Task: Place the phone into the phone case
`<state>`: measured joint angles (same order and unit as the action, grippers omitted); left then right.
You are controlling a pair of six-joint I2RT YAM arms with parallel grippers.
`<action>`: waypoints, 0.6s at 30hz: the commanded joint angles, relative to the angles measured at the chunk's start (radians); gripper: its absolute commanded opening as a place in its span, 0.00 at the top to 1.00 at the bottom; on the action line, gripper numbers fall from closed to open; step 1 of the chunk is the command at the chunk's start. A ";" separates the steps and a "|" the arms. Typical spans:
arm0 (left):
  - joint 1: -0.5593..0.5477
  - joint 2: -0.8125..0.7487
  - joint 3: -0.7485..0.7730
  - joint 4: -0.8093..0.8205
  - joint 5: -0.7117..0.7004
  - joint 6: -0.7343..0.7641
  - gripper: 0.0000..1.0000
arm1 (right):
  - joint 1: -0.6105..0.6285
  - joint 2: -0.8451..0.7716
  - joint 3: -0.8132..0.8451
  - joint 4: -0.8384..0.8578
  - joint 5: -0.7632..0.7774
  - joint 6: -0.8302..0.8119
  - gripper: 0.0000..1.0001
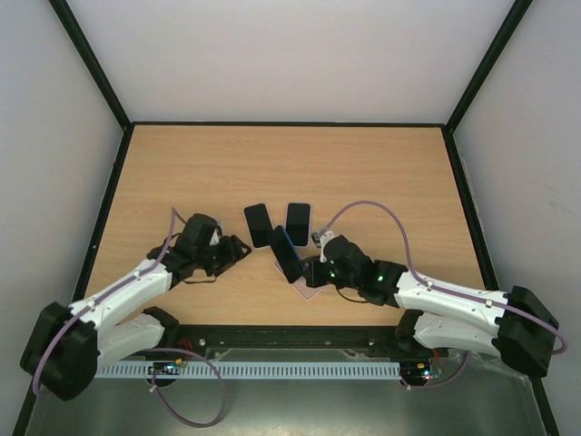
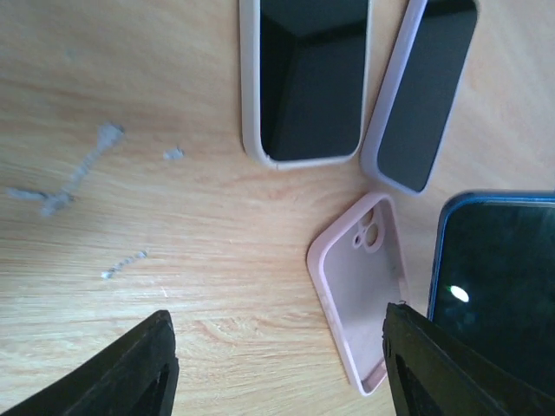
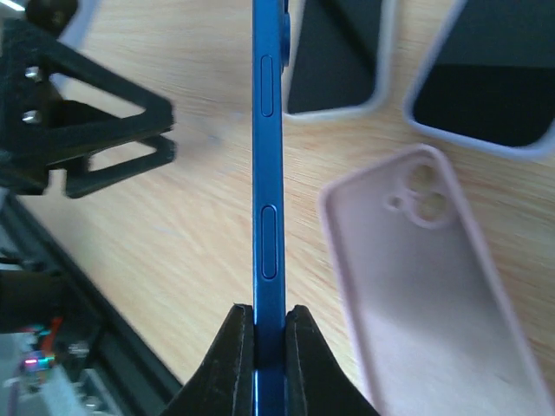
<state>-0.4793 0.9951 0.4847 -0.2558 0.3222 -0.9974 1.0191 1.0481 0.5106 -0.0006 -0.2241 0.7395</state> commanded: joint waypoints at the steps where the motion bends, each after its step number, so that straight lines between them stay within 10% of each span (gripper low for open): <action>1: -0.080 0.108 -0.017 0.137 0.009 -0.037 0.37 | -0.005 -0.058 0.040 -0.281 0.169 -0.013 0.98; 18: -0.284 0.537 0.152 0.244 -0.113 -0.073 0.65 | -0.005 -0.289 0.016 -0.381 0.372 0.105 0.98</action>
<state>-0.7486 1.4948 0.6079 -0.0101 0.2569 -1.0668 1.0161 0.7933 0.5190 -0.3935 0.1017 0.8238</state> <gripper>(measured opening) 0.366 0.044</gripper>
